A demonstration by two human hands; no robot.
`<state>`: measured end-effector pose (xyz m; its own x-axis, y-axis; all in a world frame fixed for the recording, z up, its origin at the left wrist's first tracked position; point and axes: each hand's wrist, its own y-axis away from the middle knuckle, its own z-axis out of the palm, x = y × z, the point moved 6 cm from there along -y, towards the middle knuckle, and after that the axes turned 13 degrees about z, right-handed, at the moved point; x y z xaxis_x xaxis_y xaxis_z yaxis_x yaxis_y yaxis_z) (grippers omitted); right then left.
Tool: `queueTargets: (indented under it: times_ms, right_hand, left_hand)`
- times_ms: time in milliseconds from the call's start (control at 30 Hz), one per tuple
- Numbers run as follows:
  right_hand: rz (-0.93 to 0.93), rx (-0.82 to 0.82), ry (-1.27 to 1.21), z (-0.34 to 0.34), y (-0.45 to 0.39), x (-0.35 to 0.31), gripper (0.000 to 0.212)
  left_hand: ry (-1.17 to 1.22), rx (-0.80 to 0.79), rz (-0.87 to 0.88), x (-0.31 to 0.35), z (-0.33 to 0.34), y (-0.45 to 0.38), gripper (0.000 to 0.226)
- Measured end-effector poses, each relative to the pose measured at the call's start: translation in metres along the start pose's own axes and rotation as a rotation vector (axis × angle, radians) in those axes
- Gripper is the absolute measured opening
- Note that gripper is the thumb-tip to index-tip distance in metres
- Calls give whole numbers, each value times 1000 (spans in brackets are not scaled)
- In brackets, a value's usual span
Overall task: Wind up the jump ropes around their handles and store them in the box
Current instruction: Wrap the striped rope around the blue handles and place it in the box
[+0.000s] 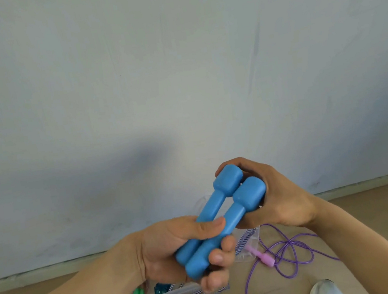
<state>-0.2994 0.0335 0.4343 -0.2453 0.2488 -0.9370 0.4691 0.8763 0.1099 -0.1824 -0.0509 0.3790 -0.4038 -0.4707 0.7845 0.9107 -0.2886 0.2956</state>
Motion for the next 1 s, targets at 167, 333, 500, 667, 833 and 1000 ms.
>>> queueTargets:
  times_ms: [167,333,500,667,833,1000]
  right_hand:
    - [43,47,-95,-8,0,7,54]
    - [7,269,-595,-23,-4,13,25]
    - [28,541,-565,18,3,11,36]
    - [152,448,-394,39,-1,21,31]
    - [437,244,-63,39,-5,38,26]
    - [580,52,29,57,2,44,16]
  left_hand:
    - [32,-283,32,8,10,-1,23]
    - [145,-325,137,24,13,2,22]
    - [188,-317,182,29,14,-1,21]
    - [107,-256,166,23,2,-1,23]
    - [-247,56,161,18,-17,-1,29]
    - [-564,212,147,11,-27,-4,30]
